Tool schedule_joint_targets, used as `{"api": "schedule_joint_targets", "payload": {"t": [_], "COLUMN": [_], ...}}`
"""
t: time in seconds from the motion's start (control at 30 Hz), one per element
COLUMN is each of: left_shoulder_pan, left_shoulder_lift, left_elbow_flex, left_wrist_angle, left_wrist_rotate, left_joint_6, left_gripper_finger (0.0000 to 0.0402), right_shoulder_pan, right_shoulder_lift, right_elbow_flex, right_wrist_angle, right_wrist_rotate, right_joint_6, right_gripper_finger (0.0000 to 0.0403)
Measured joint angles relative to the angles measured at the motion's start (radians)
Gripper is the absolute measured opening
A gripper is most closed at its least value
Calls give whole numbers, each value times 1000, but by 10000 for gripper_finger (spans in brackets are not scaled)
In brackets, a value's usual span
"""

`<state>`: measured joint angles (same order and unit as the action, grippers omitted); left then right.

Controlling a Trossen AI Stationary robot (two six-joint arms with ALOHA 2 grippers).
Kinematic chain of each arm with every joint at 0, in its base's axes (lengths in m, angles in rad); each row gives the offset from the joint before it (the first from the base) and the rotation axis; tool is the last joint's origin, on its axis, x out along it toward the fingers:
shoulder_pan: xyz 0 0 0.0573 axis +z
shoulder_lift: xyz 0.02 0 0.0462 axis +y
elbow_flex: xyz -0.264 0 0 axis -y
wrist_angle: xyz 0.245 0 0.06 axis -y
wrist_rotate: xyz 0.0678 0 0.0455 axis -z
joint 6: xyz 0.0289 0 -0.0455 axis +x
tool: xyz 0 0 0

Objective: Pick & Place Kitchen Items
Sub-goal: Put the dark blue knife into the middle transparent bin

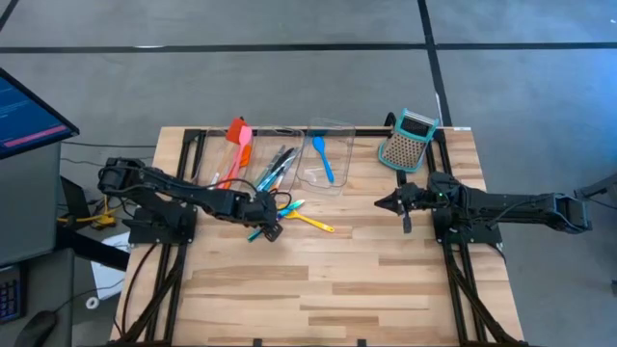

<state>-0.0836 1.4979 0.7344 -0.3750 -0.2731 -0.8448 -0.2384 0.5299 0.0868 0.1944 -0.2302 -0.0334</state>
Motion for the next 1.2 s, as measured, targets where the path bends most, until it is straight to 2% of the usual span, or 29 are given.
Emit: {"api": "schedule_joint_targets", "payload": {"t": [0.13,0.3,0.53,0.8,0.93,1.2], "left_shoulder_pan": [0,0,0,1,6,7], "left_shoulder_lift": [-1,-1,11,105,144,142], "left_elbow_flex": [-33,-79,-128,-125,-123,-125], "left_wrist_angle": [36,131,205,342,355,354], "left_wrist_rotate": [-1,-5,-19,-53,-57,-45], "left_joint_6": [2,2,4,64,67,66], "left_gripper_finger": [232,239,235,234,235,214], "right_shoulder_pan": [0,0,0,0,0,0], "right_shoulder_lift": [0,0,0,0,0,0], "right_elbow_flex": [0,0,0,0,0,0], "right_wrist_angle": [0,0,1,28,29,29], "right_wrist_rotate": [0,0,0,0,0,0], "right_joint_6": [0,0,0,0,0,0], "right_gripper_finger": [3,3,3,3,3,3]}}
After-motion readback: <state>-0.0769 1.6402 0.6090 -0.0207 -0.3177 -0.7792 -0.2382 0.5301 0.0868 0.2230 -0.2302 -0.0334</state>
